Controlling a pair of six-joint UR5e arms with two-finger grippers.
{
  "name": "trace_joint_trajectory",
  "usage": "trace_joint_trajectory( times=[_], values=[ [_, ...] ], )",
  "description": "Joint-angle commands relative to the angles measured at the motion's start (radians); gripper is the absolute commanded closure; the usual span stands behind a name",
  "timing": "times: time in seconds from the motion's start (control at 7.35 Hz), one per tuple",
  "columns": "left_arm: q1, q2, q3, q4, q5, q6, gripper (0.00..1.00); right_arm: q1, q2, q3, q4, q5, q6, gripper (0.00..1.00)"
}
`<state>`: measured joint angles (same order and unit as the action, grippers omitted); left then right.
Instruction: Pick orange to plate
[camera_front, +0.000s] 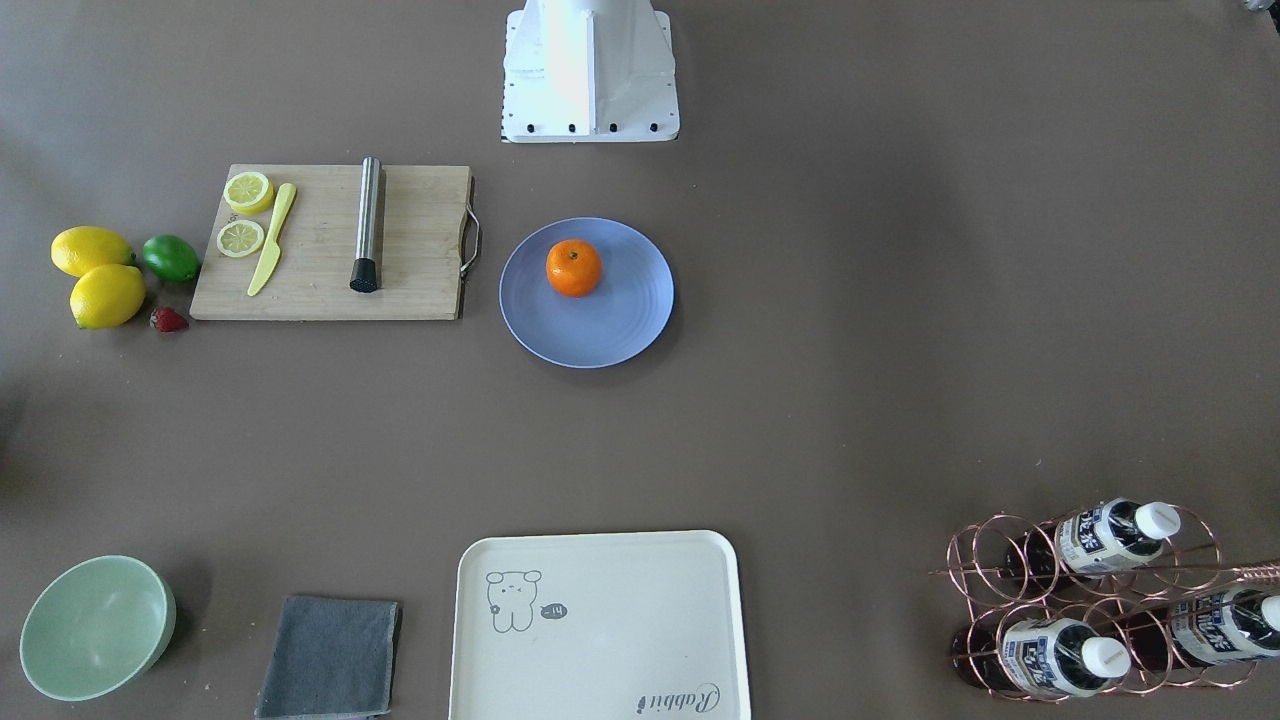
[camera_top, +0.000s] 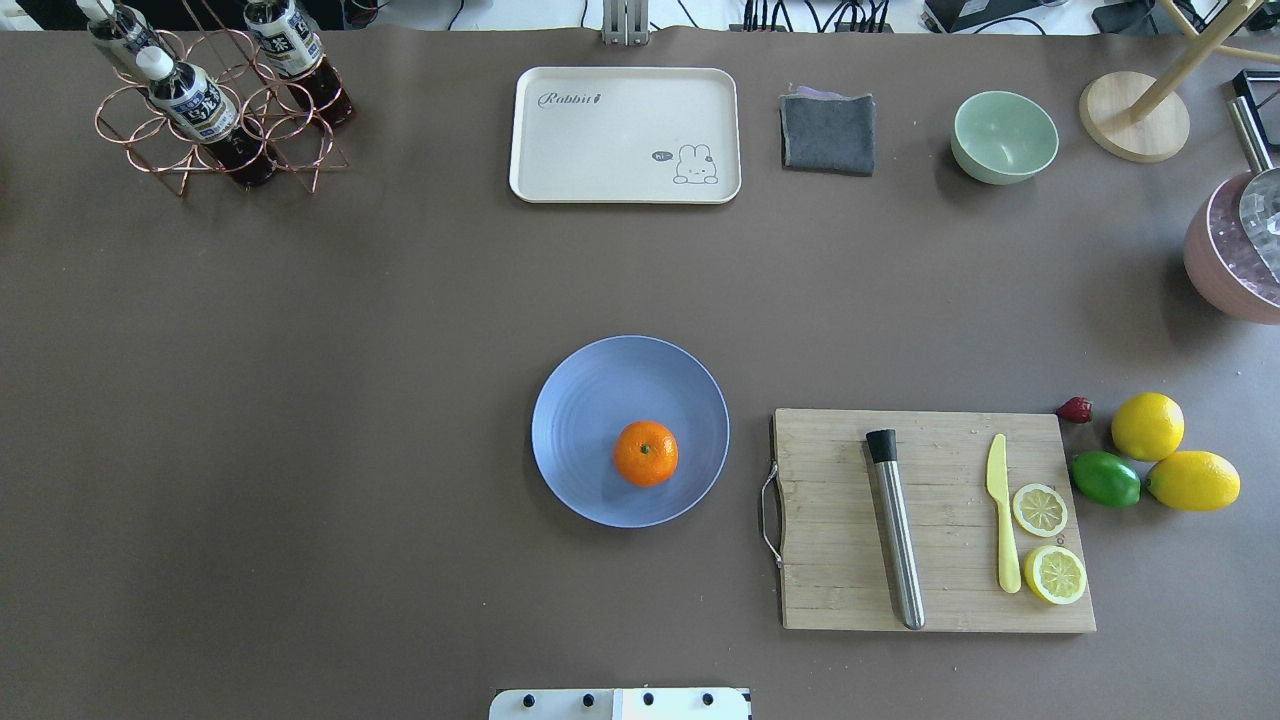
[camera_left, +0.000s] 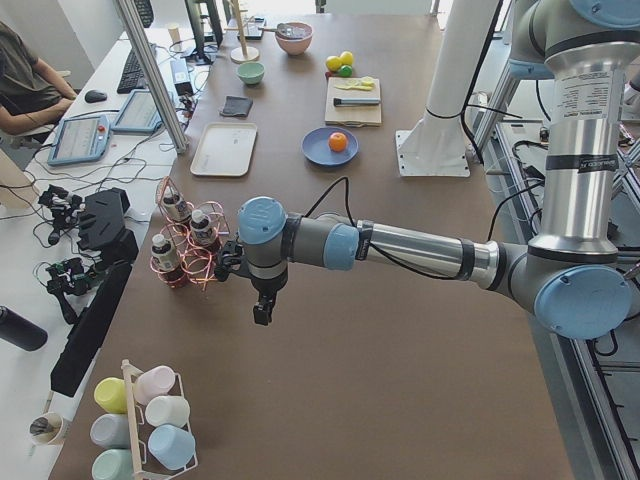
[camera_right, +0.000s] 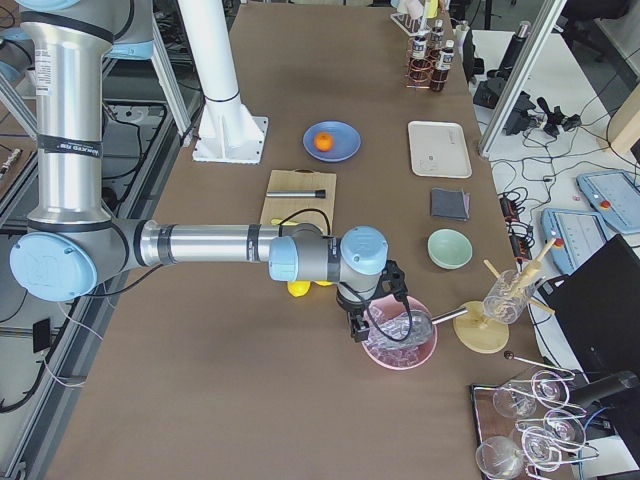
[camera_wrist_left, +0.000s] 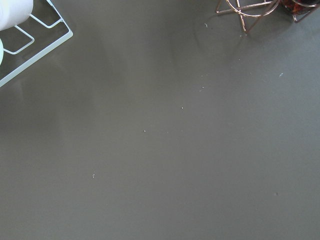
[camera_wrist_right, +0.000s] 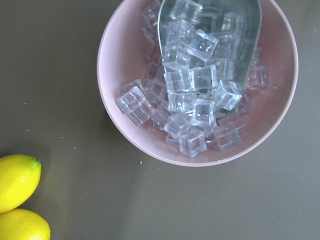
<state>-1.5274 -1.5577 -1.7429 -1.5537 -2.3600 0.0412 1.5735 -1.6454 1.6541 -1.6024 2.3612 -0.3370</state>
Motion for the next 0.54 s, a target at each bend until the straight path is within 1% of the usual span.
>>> trace_joint_trajectory(
  times=[0.0,0.14,0.27,0.41],
  values=[
    [0.0,0.011,-0.001,-0.006,0.005,0.014,0.02,0.051,-0.016,-0.027,-0.011,-0.005,-0.057,0.0],
    [-0.002,0.013,0.041,-0.022,0.027,0.06,0.02,0.056,-0.016,-0.027,-0.011,-0.006,-0.057,0.0],
    [-0.003,0.017,0.051,-0.06,0.089,0.089,0.02,0.059,-0.02,-0.027,-0.01,-0.007,-0.059,0.0],
    [-0.008,0.021,0.113,-0.075,0.102,0.092,0.02,0.069,-0.033,-0.02,-0.008,-0.005,-0.063,0.0]
  ],
)
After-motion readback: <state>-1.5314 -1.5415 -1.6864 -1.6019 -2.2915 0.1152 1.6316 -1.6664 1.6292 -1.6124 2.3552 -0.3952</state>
